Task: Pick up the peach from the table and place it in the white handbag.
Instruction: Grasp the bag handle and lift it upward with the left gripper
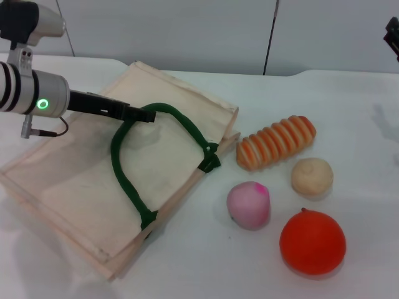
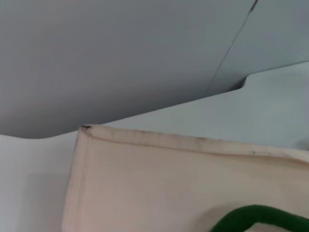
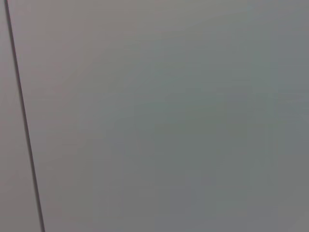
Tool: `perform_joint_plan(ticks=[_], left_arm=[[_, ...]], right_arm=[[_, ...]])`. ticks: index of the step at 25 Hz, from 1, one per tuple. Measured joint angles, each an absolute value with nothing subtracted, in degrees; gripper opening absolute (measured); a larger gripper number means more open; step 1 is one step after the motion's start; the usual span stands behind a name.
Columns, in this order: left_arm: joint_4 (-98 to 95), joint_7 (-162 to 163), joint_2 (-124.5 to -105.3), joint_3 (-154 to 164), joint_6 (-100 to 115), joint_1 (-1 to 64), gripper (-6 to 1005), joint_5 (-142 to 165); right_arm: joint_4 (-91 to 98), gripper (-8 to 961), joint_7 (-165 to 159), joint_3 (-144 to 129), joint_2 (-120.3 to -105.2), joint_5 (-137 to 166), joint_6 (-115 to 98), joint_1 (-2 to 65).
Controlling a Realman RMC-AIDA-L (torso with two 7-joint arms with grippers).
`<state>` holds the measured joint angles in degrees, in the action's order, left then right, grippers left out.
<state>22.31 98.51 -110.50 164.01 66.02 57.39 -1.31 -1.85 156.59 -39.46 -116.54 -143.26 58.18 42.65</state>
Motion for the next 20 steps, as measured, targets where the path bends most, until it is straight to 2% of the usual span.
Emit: perform_joint_plan(ticks=[5, 11, 16, 20], left_arm=[[22.18, 98.4, -110.61, 163.99, 65.24, 57.4, 890, -1.37], [20.76, 98.62, -110.98, 164.01, 62.24, 57.3, 759, -0.77], [19.72, 99.22, -111.41, 163.98, 59.47, 57.57, 525, 1.55], [19.65, 99.53, -111.67, 164.05, 59.01, 57.85, 440, 2.35]], right_arm=[[-1.85, 894, 156.48, -39.46, -116.54, -143.26, 58.18, 42.68], [-1.85, 893, 156.09, -39.46, -116.54, -143.26, 58.18, 42.71], [-1.85, 893, 156.02, -39.46, -116.54, -143.26, 58.18, 42.72], [-1.84, 894, 156.01, -39.46, -116.54, -143.26, 58.18, 42.72]])
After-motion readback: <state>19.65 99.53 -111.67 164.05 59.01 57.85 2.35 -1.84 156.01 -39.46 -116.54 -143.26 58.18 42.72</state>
